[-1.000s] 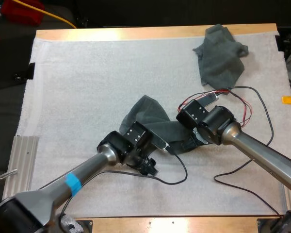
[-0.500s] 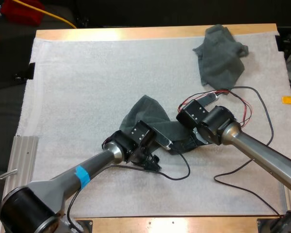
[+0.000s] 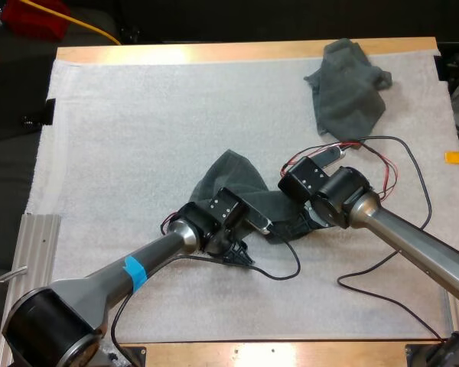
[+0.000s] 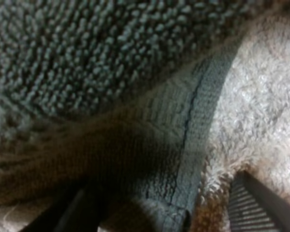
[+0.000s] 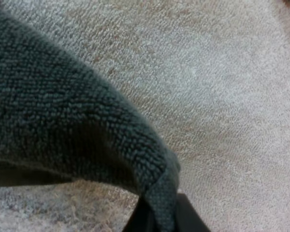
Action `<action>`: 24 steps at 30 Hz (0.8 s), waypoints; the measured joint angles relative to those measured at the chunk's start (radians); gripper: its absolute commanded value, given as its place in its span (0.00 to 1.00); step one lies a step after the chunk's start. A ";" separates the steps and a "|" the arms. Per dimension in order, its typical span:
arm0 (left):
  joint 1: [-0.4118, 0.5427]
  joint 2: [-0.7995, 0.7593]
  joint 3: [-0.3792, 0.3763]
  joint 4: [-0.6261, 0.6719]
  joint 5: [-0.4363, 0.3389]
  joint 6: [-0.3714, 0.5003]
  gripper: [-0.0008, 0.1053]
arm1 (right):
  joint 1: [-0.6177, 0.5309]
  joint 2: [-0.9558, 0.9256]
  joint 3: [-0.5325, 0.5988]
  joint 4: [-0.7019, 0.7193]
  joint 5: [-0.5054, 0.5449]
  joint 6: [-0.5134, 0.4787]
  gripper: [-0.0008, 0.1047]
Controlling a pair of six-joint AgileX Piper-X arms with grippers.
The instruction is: Pick towel from pile, fold and stack
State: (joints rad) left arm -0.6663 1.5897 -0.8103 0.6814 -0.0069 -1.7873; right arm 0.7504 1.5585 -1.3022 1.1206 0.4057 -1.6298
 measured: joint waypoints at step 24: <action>0.002 -0.004 -0.055 0.136 -0.034 0.120 0.05 | 0.000 0.000 0.000 0.000 0.000 0.001 0.02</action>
State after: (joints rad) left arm -0.6641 1.5858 -0.8653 0.8175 -0.0407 -1.6669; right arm 0.7504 1.5585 -1.3022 1.1206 0.4057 -1.6284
